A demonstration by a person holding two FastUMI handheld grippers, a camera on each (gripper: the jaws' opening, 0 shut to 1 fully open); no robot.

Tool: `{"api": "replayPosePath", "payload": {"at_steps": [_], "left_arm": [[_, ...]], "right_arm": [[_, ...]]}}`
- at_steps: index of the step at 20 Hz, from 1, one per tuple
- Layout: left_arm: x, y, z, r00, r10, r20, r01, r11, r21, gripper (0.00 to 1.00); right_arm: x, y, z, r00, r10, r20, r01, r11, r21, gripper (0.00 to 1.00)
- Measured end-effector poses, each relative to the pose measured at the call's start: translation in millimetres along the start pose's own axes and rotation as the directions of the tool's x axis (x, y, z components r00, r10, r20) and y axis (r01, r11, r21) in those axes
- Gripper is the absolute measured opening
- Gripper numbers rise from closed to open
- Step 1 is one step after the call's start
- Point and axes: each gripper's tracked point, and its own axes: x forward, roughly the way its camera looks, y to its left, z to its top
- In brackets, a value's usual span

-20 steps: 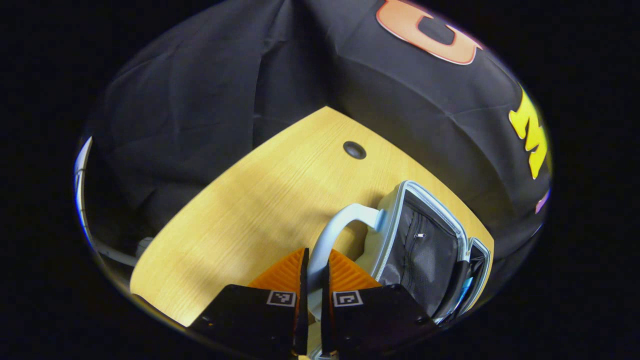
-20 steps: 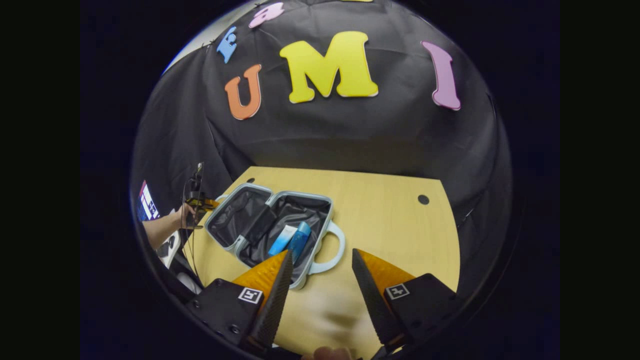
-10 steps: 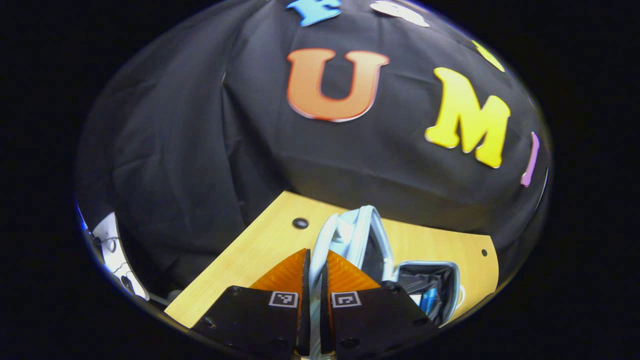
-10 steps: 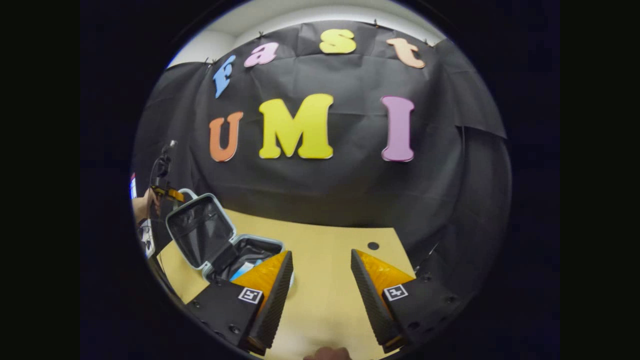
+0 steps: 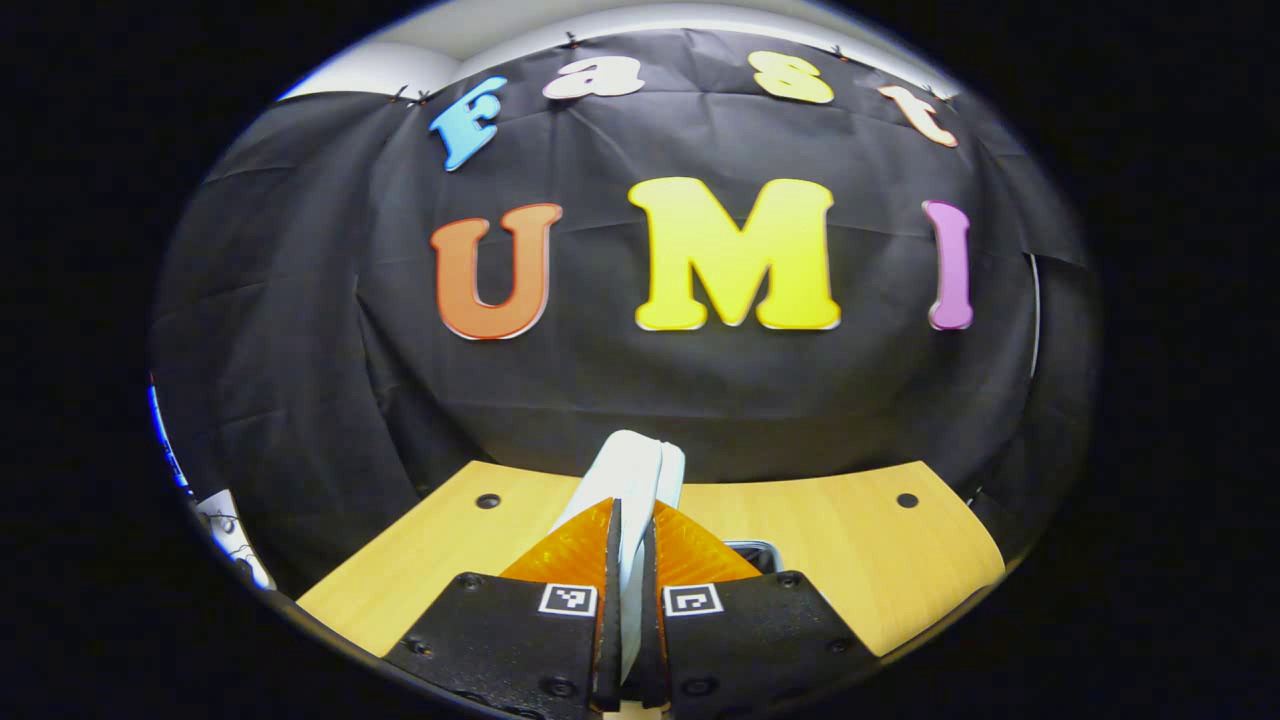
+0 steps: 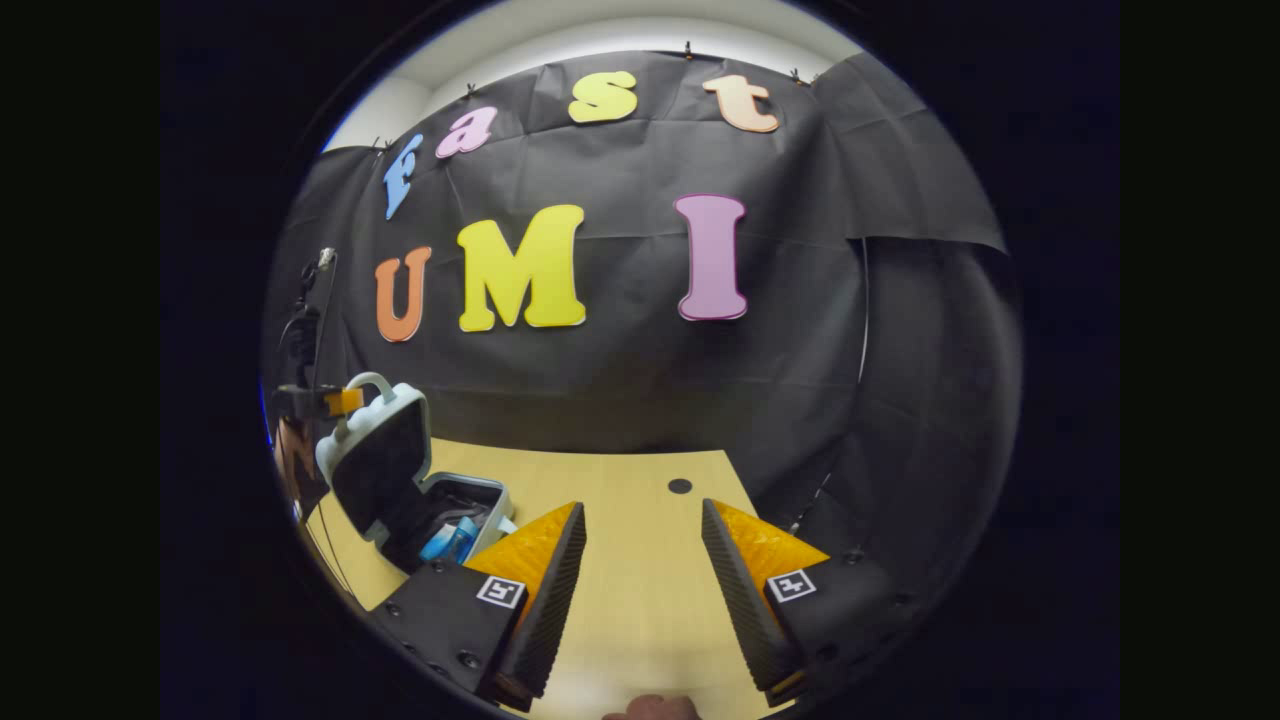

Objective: First open the suitcase, pack the skin care products into it, and then close the suitcase.

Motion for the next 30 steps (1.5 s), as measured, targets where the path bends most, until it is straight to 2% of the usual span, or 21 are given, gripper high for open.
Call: {"api": "replayPosePath", "payload": {"at_steps": [1,3,4,6,8,9,10,17,20,21,23,24,26,28,29,30], "left_arm": [[2.3,-20.3,-9.7,0.999,-0.032,-0.004,0.032,0.999,0.006,0.11],[4.2,-55.2,-29.1,0.997,-0.080,-0.020,0.080,0.997,0.013,0.10],[5.6,-67.6,-37.6,0.995,-0.098,-0.028,0.099,0.995,0.023,0.11],[13.4,-94.7,-56.6,0.989,-0.143,-0.047,0.146,0.988,0.053,0.10],[20.4,-113.3,-75.6,0.981,-0.180,-0.072,0.186,0.979,0.081,0.11],[25.8,-120.8,-82.3,0.978,-0.193,-0.080,0.201,0.975,0.095,0.11],[31.9,-128.0,-88.8,0.975,-0.204,-0.087,0.213,0.972,0.102,0.11],[43.8,-161.6,-147.8,0.948,-0.244,-0.202,0.271,0.956,0.115,0.10],[43.5,-164.4,-156.7,0.944,-0.249,-0.218,0.281,0.951,0.130,0.11],[45.6,-165.8,-160.8,0.942,-0.251,-0.223,0.284,0.950,0.133,0.11],[48.2,-168.6,-168.7,0.938,-0.249,-0.240,0.285,0.950,0.129,0.11],[47.3,-171.1,-172.2,0.936,-0.250,-0.246,0.287,0.949,0.129,0.11],[48.5,-177.1,-177.3,0.935,-0.244,-0.256,0.287,0.946,0.147,0.13],[48.0,-181.5,-181.2,0.939,-0.235,-0.250,0.281,0.945,0.168,0.17],[44.7,-185.3,-182.4,0.939,-0.242,-0.244,0.286,0.944,0.165,0.29],[41.4,-192.6,-184.5,0.931,-0.269,-0.247,0.310,0.940,0.142,0.23]], "right_arm": [[-2.8,-8.1,1.2,1.000,-0.013,0.004,0.013,1.000,-0.008,0.74],[-7.5,-22.5,2.0,0.999,-0.033,0.003,0.033,0.999,-0.013,0.65],[-10.1,-28.3,0.8,0.999,-0.040,-0.003,0.040,0.999,-0.008,0.70],[-13.8,-40.0,-4.7,0.998,-0.057,-0.019,0.057,0.998,-0.014,0.70],[-16.4,-49.8,-10.7,0.997,-0.074,-0.036,0.073,0.997,-0.026,0.65],[-16.6,-54.2,-14.5,0.995,-0.085,-0.047,0.083,0.996,-0.031,0.70],[-17.0,-57.4,-18.2,0.994,-0.092,-0.058,0.090,0.995,-0.032,0.70],[-14.8,-63.0,-29.1,0.990,-0.111,-0.087,0.107,0.993,-0.046,0.70],[-11.6,-62.4,-33.7,0.989,-0.112,-0.100,0.108,0.993,-0.048,0.70],[-11.1,-61.8,-35.4,0.988,-0.112,-0.104,0.108,0.993,-0.045,0.66],[-8.4,-59.4,-37.5,0.988,-0.107,-0.110,0.103,0.994,-0.045,0.69],[-7.3,-57.6,-37.8,0.988,-0.104,-0.112,0.100,0.994,-0.048,0.66],[-3.6,-53.9,-38.5,0.988,-0.097,-0.116,0.091,0.994,-0.052,0.70],[-3.6,-51.3,-37.9,0.989,-0.089,-0.115,0.083,0.995,-0.055,0.66],[-2.2,-50.3,-37.9,0.990,-0.088,-0.113,0.081,0.995,-0.059,0.69],[-2.3,-49.3,-37.7,0.990,-0.084,-0.112,0.078,0.995,-0.063,0.69]]}}
